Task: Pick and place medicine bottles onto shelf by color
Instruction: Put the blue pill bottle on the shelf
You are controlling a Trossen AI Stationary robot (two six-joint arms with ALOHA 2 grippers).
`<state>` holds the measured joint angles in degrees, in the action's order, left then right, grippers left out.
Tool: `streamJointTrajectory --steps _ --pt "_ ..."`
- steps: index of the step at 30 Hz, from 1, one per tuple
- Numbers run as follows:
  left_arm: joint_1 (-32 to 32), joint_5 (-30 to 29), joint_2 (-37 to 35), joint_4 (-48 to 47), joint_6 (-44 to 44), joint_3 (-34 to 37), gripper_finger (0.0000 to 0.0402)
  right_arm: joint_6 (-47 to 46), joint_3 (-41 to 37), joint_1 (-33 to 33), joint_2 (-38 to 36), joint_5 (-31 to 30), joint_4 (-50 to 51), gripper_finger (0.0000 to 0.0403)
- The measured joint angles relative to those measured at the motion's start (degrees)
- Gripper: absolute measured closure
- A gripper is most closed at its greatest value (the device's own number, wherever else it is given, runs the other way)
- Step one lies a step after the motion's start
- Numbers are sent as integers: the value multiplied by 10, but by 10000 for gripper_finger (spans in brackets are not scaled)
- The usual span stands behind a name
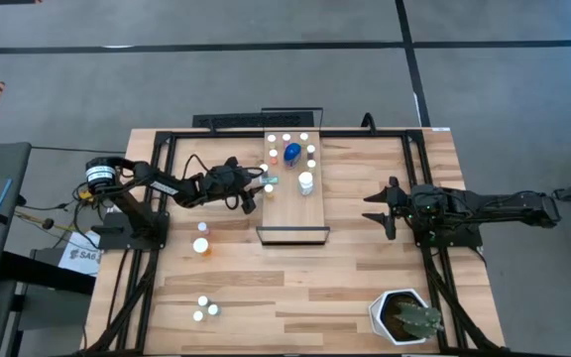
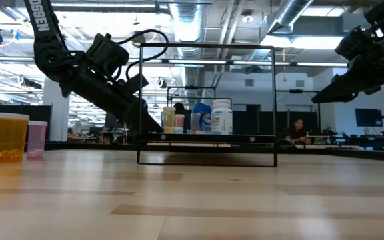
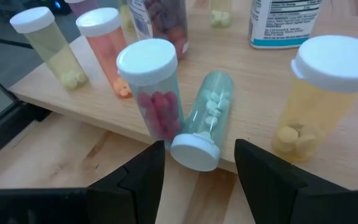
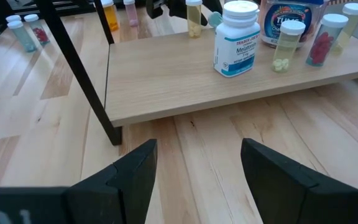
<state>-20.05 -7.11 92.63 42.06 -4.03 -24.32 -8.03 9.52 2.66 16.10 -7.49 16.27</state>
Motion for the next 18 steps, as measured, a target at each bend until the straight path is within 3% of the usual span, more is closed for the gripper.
streamJointTrajectory --steps 18 --pt "0 18 0 4 -3 0 219 0 0 0 0 0 0 147"
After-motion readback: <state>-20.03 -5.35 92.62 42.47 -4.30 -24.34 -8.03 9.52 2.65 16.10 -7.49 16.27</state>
